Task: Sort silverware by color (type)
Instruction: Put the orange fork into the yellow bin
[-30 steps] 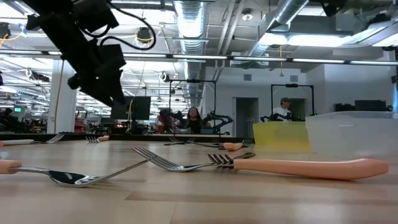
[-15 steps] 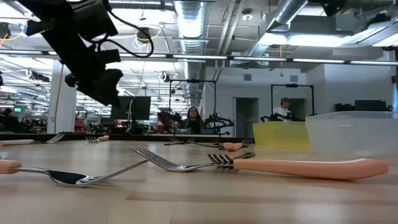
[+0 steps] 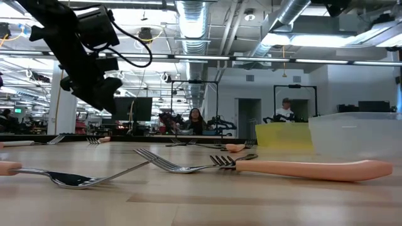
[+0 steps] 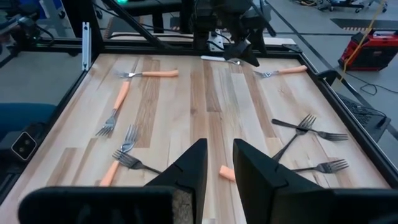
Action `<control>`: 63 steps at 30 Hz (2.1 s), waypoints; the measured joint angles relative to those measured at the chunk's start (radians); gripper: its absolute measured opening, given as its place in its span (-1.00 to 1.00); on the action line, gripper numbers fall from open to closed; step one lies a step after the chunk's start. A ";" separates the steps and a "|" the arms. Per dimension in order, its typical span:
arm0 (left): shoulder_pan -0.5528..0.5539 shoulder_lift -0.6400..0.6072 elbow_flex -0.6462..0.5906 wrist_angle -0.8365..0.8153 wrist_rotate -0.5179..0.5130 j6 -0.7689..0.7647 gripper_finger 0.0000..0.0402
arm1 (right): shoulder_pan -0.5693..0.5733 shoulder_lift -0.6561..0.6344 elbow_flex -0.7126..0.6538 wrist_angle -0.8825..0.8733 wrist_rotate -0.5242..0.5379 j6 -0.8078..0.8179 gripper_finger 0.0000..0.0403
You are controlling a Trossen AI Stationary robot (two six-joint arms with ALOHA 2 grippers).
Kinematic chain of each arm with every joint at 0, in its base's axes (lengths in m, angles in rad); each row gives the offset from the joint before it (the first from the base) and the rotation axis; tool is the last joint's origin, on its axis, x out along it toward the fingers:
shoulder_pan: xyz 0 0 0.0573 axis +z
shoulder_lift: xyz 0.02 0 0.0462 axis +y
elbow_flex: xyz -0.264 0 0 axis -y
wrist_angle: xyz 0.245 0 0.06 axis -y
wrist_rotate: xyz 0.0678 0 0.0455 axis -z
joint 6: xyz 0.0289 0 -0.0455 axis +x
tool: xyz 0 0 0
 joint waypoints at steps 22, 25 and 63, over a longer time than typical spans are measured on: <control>0.089 0.218 -0.001 -0.014 0.104 -0.021 0.35 | 0.000 0.000 0.000 -0.037 0.000 0.037 -0.49; 0.089 0.289 -0.001 0.007 0.078 -0.008 0.35 | 0.000 0.000 0.000 -0.037 0.000 0.037 -0.49; 0.150 0.386 0.002 -0.026 0.059 0.145 0.00 | 0.000 0.000 0.000 -0.041 0.000 0.063 -0.49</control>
